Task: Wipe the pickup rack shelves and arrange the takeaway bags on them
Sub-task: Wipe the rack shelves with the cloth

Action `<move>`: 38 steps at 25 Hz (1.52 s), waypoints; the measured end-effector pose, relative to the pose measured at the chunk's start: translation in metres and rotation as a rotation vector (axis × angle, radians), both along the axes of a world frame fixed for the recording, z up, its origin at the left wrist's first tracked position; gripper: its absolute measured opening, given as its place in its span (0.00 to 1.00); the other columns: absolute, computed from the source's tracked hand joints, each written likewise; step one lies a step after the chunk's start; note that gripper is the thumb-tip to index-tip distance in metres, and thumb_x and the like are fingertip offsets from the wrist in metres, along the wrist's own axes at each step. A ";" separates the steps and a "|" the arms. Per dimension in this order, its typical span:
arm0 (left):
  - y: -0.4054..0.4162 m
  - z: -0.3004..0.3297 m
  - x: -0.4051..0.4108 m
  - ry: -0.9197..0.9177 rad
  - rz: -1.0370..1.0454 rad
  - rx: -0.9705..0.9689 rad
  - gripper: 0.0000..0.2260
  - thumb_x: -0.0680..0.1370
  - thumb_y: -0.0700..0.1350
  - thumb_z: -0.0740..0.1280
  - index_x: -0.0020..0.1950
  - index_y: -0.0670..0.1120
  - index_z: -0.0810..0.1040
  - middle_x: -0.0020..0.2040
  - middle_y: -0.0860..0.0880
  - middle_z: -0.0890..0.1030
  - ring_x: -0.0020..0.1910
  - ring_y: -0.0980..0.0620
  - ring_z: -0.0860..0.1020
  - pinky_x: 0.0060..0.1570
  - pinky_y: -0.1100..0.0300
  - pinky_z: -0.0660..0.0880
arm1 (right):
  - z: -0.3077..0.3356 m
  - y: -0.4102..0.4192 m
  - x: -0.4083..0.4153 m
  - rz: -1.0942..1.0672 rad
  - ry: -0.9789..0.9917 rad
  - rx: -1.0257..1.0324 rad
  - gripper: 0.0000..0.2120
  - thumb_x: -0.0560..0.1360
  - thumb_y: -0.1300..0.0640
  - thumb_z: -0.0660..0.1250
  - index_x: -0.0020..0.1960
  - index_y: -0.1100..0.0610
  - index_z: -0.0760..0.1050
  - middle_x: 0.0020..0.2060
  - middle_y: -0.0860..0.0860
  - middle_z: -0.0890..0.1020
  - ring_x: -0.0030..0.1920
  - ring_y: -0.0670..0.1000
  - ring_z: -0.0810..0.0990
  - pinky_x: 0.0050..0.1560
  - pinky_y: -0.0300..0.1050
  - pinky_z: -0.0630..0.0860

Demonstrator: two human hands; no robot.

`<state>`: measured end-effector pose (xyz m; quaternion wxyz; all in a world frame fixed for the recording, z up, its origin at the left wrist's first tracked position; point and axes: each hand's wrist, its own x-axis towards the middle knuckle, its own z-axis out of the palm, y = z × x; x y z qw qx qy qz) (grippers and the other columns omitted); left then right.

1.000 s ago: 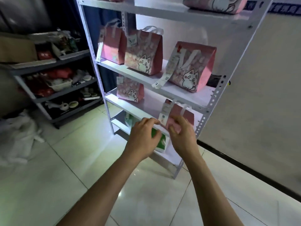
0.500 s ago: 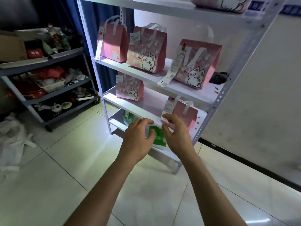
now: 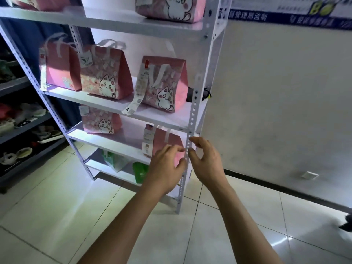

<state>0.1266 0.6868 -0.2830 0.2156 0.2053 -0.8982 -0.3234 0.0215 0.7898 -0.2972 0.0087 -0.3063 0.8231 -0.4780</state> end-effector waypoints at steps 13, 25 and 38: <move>0.089 -0.018 -0.190 -0.014 -0.012 0.058 0.13 0.80 0.49 0.63 0.64 0.55 0.74 0.63 0.57 0.75 0.61 0.55 0.73 0.56 0.61 0.69 | -0.021 0.113 -0.193 0.020 -0.037 0.076 0.13 0.80 0.52 0.63 0.64 0.43 0.74 0.59 0.41 0.78 0.56 0.40 0.75 0.53 0.30 0.67; 0.042 -0.027 -0.370 0.019 0.097 0.092 0.13 0.79 0.49 0.64 0.64 0.55 0.73 0.63 0.54 0.76 0.61 0.54 0.72 0.60 0.56 0.73 | -0.012 0.051 -0.374 0.152 0.057 0.132 0.14 0.79 0.51 0.64 0.64 0.44 0.75 0.59 0.41 0.78 0.58 0.40 0.75 0.53 0.30 0.66; -0.018 -0.065 -0.485 -0.100 0.533 -0.023 0.25 0.78 0.49 0.68 0.74 0.49 0.68 0.73 0.48 0.72 0.70 0.49 0.71 0.65 0.62 0.67 | -0.031 -0.069 -0.517 0.548 0.006 0.085 0.15 0.80 0.53 0.64 0.66 0.46 0.75 0.62 0.40 0.78 0.60 0.37 0.74 0.57 0.28 0.66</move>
